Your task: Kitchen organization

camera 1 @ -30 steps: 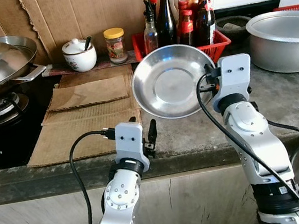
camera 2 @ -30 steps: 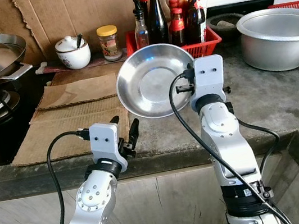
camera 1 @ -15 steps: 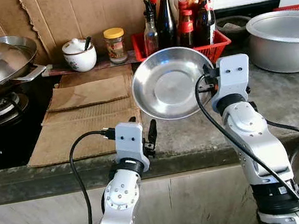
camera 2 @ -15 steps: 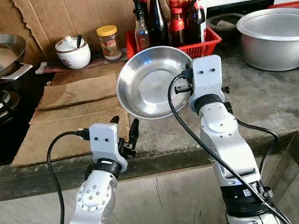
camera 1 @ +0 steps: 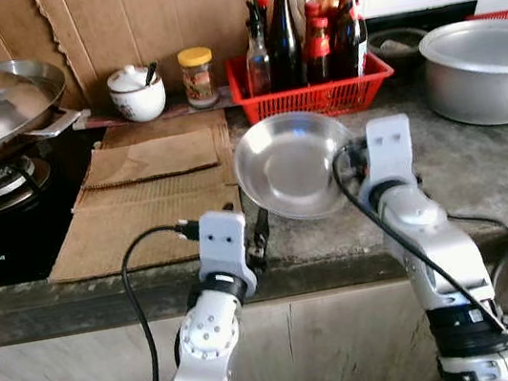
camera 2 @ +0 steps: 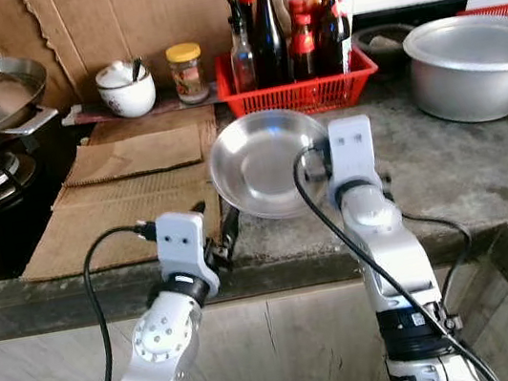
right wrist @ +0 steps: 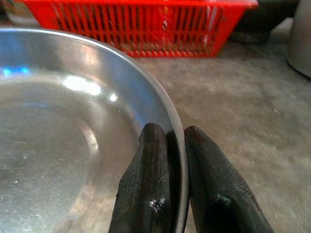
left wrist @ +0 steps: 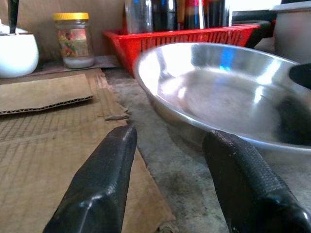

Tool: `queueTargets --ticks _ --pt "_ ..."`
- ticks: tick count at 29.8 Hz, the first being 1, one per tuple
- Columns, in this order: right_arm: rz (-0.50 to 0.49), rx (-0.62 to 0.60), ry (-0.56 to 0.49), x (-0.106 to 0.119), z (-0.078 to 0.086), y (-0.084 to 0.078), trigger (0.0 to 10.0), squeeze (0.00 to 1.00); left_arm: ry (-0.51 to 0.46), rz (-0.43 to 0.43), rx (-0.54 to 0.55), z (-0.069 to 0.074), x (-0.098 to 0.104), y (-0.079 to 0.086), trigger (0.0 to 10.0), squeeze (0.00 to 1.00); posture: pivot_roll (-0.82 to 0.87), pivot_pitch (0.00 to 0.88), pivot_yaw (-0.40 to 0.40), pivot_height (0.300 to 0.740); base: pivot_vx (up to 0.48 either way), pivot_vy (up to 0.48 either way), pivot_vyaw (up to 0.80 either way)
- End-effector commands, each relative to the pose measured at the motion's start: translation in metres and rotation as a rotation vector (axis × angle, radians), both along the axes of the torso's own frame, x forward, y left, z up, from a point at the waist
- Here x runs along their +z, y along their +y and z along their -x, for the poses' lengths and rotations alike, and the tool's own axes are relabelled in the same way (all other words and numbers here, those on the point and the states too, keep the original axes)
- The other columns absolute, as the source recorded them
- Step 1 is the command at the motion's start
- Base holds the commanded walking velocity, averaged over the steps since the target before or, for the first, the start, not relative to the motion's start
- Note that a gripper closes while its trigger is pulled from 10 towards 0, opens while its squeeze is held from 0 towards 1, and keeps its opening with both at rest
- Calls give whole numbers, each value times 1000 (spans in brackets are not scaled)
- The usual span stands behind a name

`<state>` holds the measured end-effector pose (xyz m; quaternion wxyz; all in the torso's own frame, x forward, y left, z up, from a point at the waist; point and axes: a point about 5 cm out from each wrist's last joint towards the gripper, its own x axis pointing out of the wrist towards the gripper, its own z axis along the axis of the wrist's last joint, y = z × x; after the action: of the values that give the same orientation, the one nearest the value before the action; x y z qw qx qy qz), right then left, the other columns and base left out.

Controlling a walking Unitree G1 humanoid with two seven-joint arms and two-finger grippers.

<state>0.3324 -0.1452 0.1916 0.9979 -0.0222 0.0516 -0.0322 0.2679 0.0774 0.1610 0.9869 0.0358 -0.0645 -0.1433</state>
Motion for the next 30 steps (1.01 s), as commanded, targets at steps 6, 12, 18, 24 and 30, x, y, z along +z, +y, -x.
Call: queueTargets --ticks 6,12,18,24,30 --pt "28 -23 61 -6 -2 -5 0 0 -53 13 7 -1 11 1 10000 0 30 14 -41 740 0 0 0" --pt "43 -24 85 -3 -6 -9 10000 0 -48 15 8 0 11 0 10000 0 28 21 -42 740 0 0 0" --pt "49 9 143 -1 -11 -9 10000 1000 -49 19 6 0 12 0 10000 0 25 25 -42 740 0 0 0" --pt "-2 -7 246 7 -24 -18 10000 0 -51 21 10 -1 12 0 10000 0 25 26 -45 740 0 0 0" --pt "-57 76 374 19 -31 -25 10000 0 -48 21 14 -1 11 0 10000 0 20 28 -48 740 0 0 0"
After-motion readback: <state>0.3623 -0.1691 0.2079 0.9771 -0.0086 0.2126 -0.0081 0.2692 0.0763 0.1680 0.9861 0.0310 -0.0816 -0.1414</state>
